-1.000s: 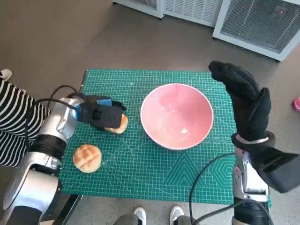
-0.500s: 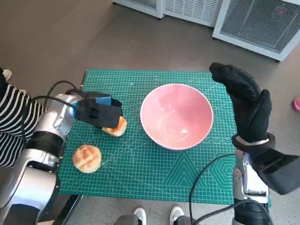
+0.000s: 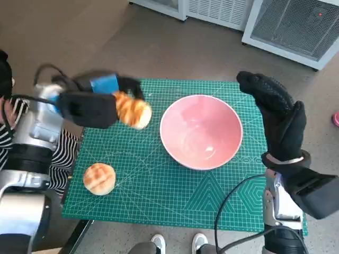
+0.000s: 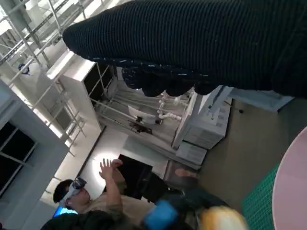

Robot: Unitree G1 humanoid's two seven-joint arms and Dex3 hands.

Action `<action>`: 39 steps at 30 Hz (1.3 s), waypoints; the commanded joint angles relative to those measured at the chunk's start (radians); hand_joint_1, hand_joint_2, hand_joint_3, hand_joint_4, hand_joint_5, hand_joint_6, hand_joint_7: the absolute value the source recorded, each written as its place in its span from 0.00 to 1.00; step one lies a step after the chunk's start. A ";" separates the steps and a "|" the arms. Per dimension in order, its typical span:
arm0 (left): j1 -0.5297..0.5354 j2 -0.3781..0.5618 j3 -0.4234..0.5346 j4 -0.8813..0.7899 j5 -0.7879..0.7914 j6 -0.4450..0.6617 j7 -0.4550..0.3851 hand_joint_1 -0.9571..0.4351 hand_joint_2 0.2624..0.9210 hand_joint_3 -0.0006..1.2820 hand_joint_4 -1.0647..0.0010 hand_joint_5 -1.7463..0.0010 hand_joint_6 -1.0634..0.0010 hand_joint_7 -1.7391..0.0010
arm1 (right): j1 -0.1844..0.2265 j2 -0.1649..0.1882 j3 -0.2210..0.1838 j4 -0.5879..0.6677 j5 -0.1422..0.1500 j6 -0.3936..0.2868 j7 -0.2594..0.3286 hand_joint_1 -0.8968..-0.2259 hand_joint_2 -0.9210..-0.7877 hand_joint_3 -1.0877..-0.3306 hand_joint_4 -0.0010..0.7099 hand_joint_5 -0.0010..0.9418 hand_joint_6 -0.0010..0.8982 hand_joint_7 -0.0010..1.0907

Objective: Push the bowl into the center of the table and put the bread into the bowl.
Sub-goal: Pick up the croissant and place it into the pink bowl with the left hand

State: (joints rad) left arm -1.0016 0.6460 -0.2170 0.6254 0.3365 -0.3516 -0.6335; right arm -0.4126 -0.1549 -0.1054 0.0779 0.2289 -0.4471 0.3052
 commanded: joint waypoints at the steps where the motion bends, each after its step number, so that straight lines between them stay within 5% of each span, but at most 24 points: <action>1: -0.012 0.012 0.041 -0.104 -0.052 0.012 -0.024 0.69 0.97 0.02 0.25 0.42 0.34 0.35 | 0.018 -0.002 0.002 0.005 -0.002 0.011 0.004 0.33 0.00 0.54 0.22 0.00 0.04 0.46; 17: -0.047 -0.130 0.021 -0.317 -0.057 0.061 0.039 0.69 0.97 0.02 0.24 0.45 0.34 0.33 | 0.029 -0.003 -0.003 0.006 0.009 0.003 0.010 0.33 0.00 0.54 0.22 0.00 0.04 0.46; 35: -0.171 -0.270 -0.121 0.004 0.041 -0.090 0.060 0.69 1.00 0.02 0.27 0.40 0.40 0.33 | 0.045 -0.003 -0.007 -0.015 0.004 0.011 0.000 0.35 0.00 0.54 0.23 0.00 0.04 0.46; 39: -0.196 -0.346 -0.193 0.144 0.128 -0.104 0.121 0.69 1.00 0.02 0.27 0.40 0.40 0.32 | 0.059 -0.003 -0.012 -0.026 0.001 0.009 -0.005 0.35 0.00 0.54 0.23 0.00 0.04 0.45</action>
State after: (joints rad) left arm -1.1622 0.3402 -0.3700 0.6949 0.4160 -0.4411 -0.5509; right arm -0.3784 -0.1568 -0.1159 0.0564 0.2326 -0.4485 0.3051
